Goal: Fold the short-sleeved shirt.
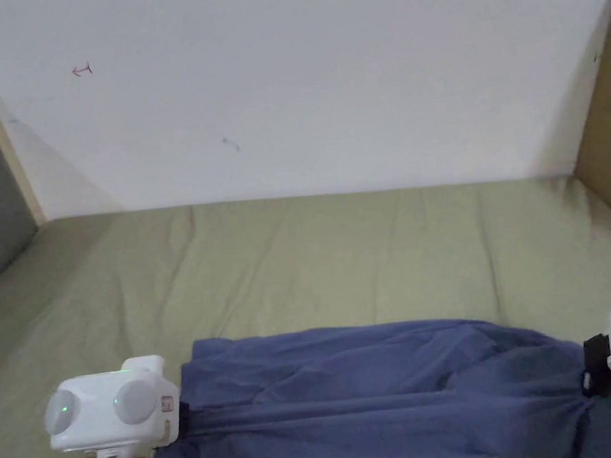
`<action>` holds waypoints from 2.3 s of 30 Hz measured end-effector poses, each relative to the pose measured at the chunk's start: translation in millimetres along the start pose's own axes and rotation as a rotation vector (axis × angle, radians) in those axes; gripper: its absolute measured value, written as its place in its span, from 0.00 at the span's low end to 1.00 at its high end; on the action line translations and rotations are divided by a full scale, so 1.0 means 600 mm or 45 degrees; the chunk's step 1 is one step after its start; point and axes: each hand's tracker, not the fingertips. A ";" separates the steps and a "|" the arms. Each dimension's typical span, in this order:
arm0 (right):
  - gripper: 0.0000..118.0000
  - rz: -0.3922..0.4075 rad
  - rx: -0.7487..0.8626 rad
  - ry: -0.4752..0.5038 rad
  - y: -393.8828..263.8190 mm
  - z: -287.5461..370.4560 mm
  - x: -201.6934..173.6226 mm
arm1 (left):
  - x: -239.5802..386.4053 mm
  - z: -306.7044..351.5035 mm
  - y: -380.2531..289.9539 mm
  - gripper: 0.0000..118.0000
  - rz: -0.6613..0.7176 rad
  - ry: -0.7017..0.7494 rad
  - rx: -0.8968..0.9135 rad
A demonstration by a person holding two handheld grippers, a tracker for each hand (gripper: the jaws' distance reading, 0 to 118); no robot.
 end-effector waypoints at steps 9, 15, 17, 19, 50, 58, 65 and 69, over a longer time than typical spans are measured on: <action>0.03 0.172 0.077 0.044 -0.263 0.172 0.037 | -0.024 0.226 -0.199 0.01 -0.133 -0.025 0.138; 0.03 0.245 0.028 -0.010 -0.465 0.226 0.093 | -0.043 0.308 -0.371 0.01 -0.218 -0.001 0.081; 0.03 0.237 -0.004 -0.043 -0.517 0.235 0.110 | -0.054 0.320 -0.422 0.01 -0.253 -0.023 0.068; 0.03 0.200 -0.020 -0.027 -0.551 0.231 0.128 | -0.063 0.324 -0.459 0.01 -0.211 -0.033 0.025; 0.03 0.126 0.273 -0.022 -0.676 0.260 0.093 | -0.101 0.289 -0.469 0.77 0.191 -0.092 0.140; 0.68 0.163 0.202 -0.004 -0.663 0.240 0.107 | -0.068 0.260 -0.494 0.03 0.163 -0.129 0.034; 0.80 0.186 0.209 -0.045 -0.613 0.203 0.143 | -0.066 0.298 -0.486 0.03 0.164 -0.125 0.071; 0.04 0.313 0.015 -0.155 -0.618 0.161 0.130 | -0.069 0.304 -0.486 0.03 0.142 -0.115 0.071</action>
